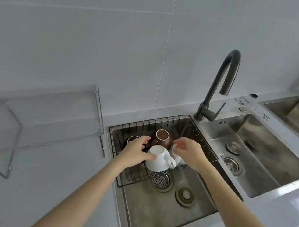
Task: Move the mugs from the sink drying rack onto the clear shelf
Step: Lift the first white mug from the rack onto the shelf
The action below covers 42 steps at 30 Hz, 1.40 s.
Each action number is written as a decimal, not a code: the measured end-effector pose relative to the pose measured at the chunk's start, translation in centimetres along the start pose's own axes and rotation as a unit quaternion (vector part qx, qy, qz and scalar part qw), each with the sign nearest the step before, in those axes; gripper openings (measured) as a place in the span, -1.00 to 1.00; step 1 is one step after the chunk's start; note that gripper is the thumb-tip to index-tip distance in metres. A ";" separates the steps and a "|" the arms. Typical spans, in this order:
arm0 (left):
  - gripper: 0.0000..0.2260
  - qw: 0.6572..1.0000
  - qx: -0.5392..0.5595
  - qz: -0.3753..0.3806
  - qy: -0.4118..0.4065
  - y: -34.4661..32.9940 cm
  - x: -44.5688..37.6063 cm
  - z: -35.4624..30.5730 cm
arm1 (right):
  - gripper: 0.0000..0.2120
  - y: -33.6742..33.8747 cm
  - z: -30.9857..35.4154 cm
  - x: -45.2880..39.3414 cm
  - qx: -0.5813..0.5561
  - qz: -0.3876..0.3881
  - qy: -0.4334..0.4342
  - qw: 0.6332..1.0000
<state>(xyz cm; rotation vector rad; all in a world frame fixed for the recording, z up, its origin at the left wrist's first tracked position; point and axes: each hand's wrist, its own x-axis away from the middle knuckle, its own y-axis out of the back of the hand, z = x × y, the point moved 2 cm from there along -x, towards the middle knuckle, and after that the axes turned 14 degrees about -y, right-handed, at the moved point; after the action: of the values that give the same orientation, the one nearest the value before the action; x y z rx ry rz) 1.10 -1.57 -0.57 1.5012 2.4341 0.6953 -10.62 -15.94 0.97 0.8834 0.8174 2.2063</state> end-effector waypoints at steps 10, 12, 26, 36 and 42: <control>-0.36 0.996 0.040 -0.026 0.077 -3.2 -3.5 5.8 | -0.65 -4.7 -2.8 -5.6 0.070 0.045 -0.045 0.996; -0.40 0.996 0.037 -0.012 0.078 -4.3 -4.0 6.3 | -0.67 -5.1 -3.5 -6.1 0.087 0.054 -0.035 0.994; -0.30 0.995 0.006 -0.030 0.093 -5.9 -6.7 7.8 | -0.81 -5.3 -5.1 -6.9 -0.037 0.064 -0.044 0.996; -0.26 0.964 -0.077 -0.247 -0.061 5.9 -4.9 -2.2 | -0.96 2.6 7.2 -5.4 -0.166 0.064 0.135 0.975; -0.25 0.928 -0.081 -0.353 -0.086 15.9 -0.9 -4.0 | -0.96 1.4 18.3 -4.0 -0.214 0.104 0.233 0.943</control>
<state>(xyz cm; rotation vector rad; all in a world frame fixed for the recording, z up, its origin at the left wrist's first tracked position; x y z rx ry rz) 12.45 2.47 10.56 0.5145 2.4460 0.5524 5.00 -14.01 11.25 0.2431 0.4183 2.6875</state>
